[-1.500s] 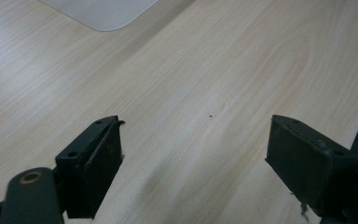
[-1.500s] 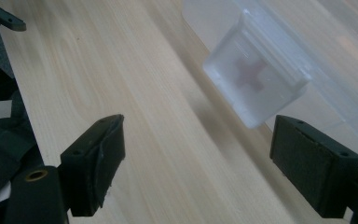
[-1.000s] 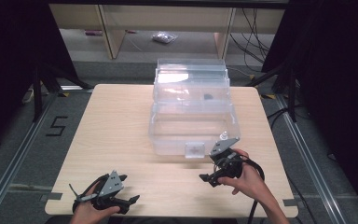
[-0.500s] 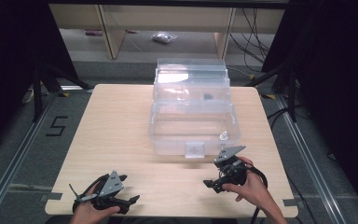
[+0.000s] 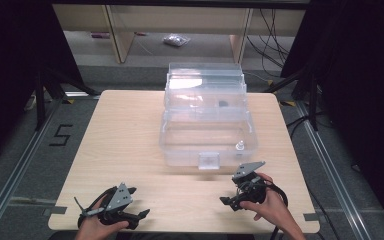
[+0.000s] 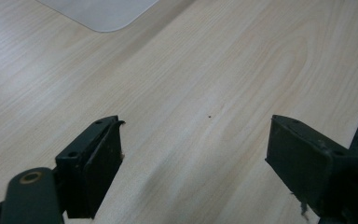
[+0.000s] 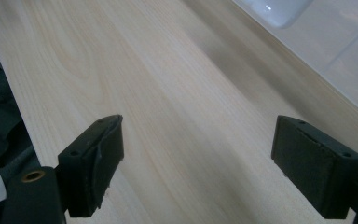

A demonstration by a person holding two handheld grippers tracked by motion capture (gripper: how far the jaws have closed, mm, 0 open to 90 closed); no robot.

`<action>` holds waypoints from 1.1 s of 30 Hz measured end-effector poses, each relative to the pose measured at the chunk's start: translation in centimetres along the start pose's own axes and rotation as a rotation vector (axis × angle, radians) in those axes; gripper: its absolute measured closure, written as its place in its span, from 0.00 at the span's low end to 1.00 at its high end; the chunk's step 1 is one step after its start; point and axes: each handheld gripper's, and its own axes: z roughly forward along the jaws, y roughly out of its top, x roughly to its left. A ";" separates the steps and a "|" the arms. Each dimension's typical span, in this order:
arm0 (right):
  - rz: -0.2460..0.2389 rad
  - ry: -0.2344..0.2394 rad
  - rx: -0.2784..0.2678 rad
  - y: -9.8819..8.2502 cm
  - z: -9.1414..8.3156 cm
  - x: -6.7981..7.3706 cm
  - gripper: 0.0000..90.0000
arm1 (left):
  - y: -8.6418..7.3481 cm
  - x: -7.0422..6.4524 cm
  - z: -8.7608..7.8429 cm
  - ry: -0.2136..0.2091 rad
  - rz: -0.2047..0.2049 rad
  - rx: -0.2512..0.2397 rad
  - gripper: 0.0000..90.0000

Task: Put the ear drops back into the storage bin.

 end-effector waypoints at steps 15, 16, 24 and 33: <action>0.012 -0.041 -0.032 -2.0 0.1 0.1 0.19 | 0.0 0.0 0.0 0.000 -0.001 -0.006 0.20; 0.014 -0.043 -0.019 -2.2 0.1 0.1 0.19 | 0.0 0.0 0.0 0.000 -0.001 -0.005 0.20; 0.027 -0.042 -0.017 -3.3 -0.3 0.4 0.19 | 0.0 0.0 0.0 -0.001 0.000 -0.004 0.20; 0.030 -0.063 -0.011 -4.2 -0.4 0.6 0.19 | 0.0 0.0 0.0 0.004 0.004 -0.003 0.20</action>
